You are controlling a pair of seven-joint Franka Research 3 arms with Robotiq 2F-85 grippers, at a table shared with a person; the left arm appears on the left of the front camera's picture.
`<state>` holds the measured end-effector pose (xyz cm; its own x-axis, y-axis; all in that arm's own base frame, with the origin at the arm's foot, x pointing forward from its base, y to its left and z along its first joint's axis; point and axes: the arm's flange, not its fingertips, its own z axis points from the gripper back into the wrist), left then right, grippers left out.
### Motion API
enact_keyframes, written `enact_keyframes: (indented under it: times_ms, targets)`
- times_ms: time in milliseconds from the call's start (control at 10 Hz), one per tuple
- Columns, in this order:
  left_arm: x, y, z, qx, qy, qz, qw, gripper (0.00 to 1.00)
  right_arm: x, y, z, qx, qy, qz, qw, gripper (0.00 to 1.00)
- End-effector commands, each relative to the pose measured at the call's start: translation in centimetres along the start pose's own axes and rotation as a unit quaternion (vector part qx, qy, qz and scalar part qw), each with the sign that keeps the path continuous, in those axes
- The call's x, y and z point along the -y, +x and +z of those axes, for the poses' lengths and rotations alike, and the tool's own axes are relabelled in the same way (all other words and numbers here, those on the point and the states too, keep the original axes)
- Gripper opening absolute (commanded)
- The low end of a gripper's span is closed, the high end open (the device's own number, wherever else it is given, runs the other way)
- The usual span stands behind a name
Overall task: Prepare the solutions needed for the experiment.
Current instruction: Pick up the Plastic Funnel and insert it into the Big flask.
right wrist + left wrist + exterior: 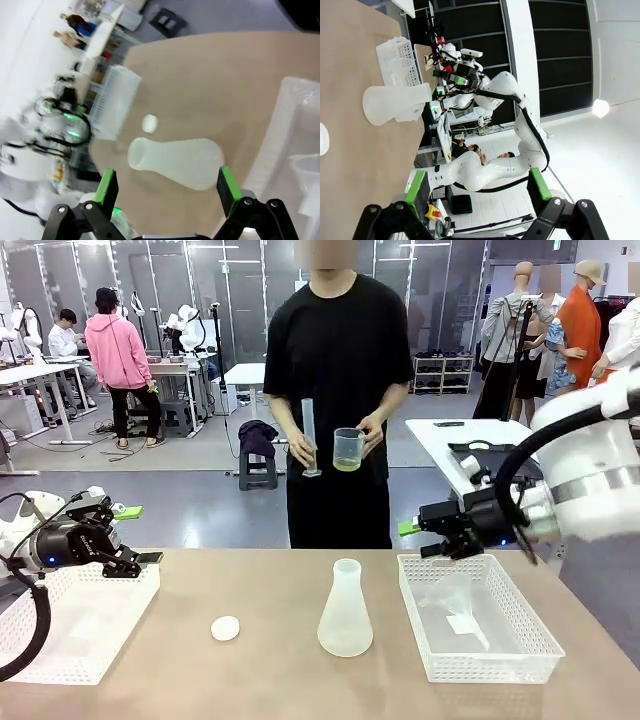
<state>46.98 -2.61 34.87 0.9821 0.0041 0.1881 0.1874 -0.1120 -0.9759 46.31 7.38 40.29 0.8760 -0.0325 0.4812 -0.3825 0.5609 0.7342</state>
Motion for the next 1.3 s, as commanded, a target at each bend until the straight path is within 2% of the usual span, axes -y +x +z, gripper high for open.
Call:
enact_keyframes:
  times_ms: [0,200,300,400,900,1000,1200]
  targets:
    - [0.0,0.1,-0.1,0.006,-0.005,-0.002,1.0,1.0,-1.4,2.7,0.8,-0.054,-0.063,0.112,0.99,1.0]
    - [0.0,0.1,-0.1,0.006,-0.005,-0.002,1.0,1.0,-1.6,4.0,-0.1,-0.132,-0.093,0.229,0.96,1.0]
    - [0.0,0.1,-0.1,0.006,-0.005,-0.002,1.0,1.0,-1.5,4.1,-0.5,-0.148,-0.119,0.25,0.949,1.0]
    - [0.0,0.1,-0.1,0.006,-0.005,-0.002,1.0,1.0,-2.3,3.4,0.9,-0.116,-0.089,0.176,0.974,1.0]
    - [0.0,0.1,-0.1,0.006,-0.005,-0.002,1.0,1.0,-1.9,3.7,0.9,-0.123,-0.094,0.188,0.97,1.0]
    - [0.0,0.1,-0.1,0.006,-0.005,-0.002,1.0,1.0,-1.2,4.9,1.3,-0.159,-0.151,0.284,0.933,1.0]
    - [0.0,0.1,-0.1,0.006,-0.005,-0.002,1.0,1.0,-0.4,6.4,1.4,-0.246,-0.177,0.396,0.867,1.0]
